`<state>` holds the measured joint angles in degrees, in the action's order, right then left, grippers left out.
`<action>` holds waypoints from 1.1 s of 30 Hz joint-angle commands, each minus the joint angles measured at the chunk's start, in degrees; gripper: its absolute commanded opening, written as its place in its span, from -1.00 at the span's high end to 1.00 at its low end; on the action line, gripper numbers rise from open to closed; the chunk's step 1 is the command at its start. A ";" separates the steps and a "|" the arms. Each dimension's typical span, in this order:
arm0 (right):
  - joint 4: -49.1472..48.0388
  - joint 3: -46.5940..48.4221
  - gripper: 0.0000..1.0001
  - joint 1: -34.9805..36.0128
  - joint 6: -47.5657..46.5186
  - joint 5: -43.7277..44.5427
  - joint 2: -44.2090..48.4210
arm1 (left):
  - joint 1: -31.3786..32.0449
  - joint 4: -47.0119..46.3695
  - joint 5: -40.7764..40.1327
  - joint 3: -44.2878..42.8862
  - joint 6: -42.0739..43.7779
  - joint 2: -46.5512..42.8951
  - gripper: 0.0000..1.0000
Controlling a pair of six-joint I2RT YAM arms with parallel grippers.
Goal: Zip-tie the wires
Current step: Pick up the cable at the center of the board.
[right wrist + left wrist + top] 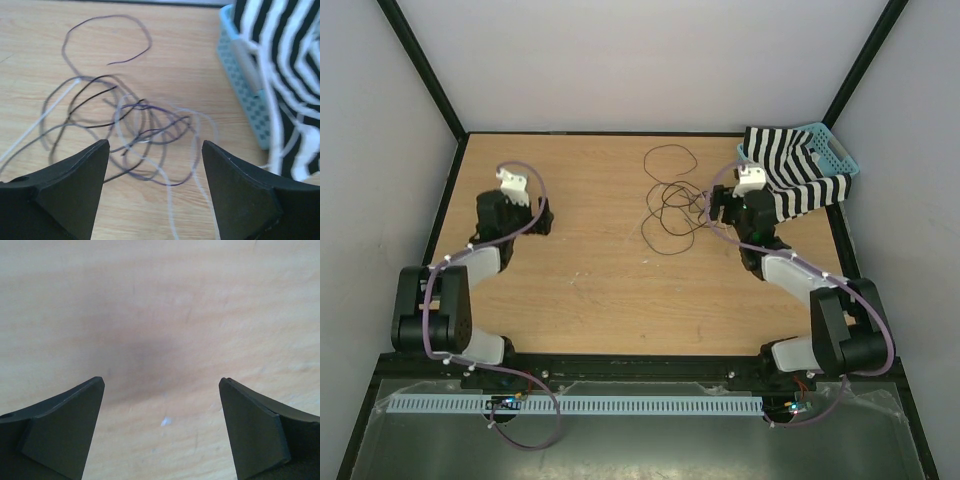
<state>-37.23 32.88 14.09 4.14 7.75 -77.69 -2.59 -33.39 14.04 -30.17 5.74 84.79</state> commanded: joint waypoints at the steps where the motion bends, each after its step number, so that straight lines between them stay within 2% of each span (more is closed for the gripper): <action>1: 21.04 7.48 -0.66 3.96 8.64 -2.68 -3.83 | 1.20 13.86 0.59 -10.57 -9.56 -5.06 -0.98; 4: 27.67 13.04 -0.50 6.86 10.09 -4.05 -8.13 | 0.55 13.88 7.37 -13.77 -18.77 -6.21 -0.98; 8: 27.95 14.74 -0.39 8.57 11.99 -4.32 -11.94 | 0.47 13.79 11.74 -15.23 -25.88 -9.21 -0.98; 12: 29.87 18.54 -0.20 8.55 11.69 -4.89 -17.49 | 1.14 13.71 13.19 -15.42 -28.09 -11.37 -0.98; 17: 30.43 21.75 -0.15 8.58 10.89 -4.28 -22.52 | 1.37 13.61 14.22 -15.62 -29.32 -12.65 -0.98; 23: 29.64 22.14 0.06 8.59 9.94 -4.10 -25.29 | 1.36 13.44 13.64 -15.92 -30.75 -14.46 -0.98; 30: 29.88 21.75 0.65 8.59 8.69 -3.70 -22.35 | 1.36 13.44 15.17 -17.12 -33.55 -16.18 -0.98; 33: 32.03 22.36 0.90 8.59 7.69 -3.69 -19.02 | 0.96 12.88 14.64 -18.15 -37.61 -16.29 -0.98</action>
<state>-8.08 53.74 22.83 13.28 3.70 -101.69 -1.26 -18.87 27.88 -45.50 -27.03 70.02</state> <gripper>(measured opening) 0.114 0.991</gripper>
